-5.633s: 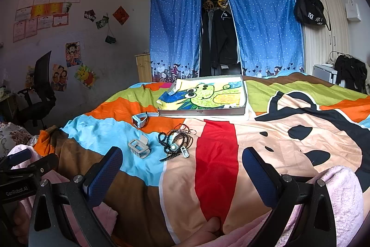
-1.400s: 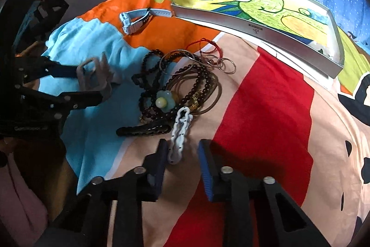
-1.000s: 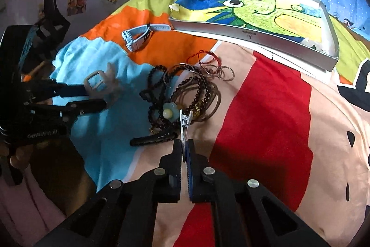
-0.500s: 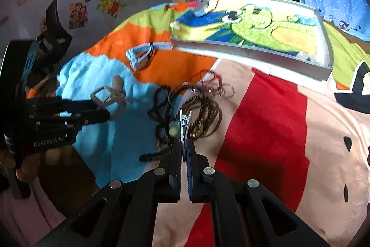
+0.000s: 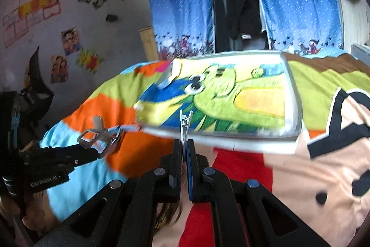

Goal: Organize jewelry
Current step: 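Carry both items over the white tray and open both tools to release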

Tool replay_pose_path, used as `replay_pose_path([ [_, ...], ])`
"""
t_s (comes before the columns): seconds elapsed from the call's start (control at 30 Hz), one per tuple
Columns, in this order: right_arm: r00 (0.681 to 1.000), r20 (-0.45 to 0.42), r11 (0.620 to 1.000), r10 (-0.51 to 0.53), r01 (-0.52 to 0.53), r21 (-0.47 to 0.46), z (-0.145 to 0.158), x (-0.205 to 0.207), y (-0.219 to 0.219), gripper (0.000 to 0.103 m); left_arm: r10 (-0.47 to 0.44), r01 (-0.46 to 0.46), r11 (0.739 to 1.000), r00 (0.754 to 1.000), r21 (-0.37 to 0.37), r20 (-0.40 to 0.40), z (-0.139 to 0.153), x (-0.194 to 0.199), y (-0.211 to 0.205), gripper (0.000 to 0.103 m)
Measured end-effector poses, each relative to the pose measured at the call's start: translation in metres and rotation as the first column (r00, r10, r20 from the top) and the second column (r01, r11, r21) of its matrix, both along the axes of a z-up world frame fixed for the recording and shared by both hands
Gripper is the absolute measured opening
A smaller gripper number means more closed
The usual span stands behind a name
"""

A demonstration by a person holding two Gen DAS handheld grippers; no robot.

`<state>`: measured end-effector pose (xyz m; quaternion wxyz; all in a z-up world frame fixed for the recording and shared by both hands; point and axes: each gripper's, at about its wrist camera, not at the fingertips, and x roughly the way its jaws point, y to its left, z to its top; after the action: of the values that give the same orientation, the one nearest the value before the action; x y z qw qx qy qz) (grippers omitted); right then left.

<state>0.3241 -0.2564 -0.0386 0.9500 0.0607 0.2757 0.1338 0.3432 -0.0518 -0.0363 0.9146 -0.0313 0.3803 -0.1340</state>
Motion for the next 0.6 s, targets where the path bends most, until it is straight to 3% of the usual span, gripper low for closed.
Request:
replay_pose_path([
  [0.17,1.0,0.007,0.999,-0.03,0.03,0.014,-0.009,0.043,-0.009,0.004,-0.005,0.005,1.0,1.0,0.007,0.008,-0.004,0.054,-0.014,0.032],
  [0.3,0.999,-0.02,0.999,-0.046,0.047,0.023,-0.022,0.07,-0.016,0.005,-0.012,0.012,1.0,0.999,-0.002,-0.044,-0.02,0.092,-0.024,0.032],
  [0.43,0.997,-0.063,0.998,-0.054,0.055,0.011,-0.034,0.088,-0.021,0.005,-0.016,0.02,0.999,0.995,0.043,-0.101,-0.039,0.116,-0.033,0.032],
  [0.6,0.988,-0.134,0.997,-0.077,0.078,0.0,-0.049,0.102,-0.026,0.005,-0.002,0.01,0.999,0.987,0.047,-0.158,-0.053,0.131,-0.035,0.033],
])
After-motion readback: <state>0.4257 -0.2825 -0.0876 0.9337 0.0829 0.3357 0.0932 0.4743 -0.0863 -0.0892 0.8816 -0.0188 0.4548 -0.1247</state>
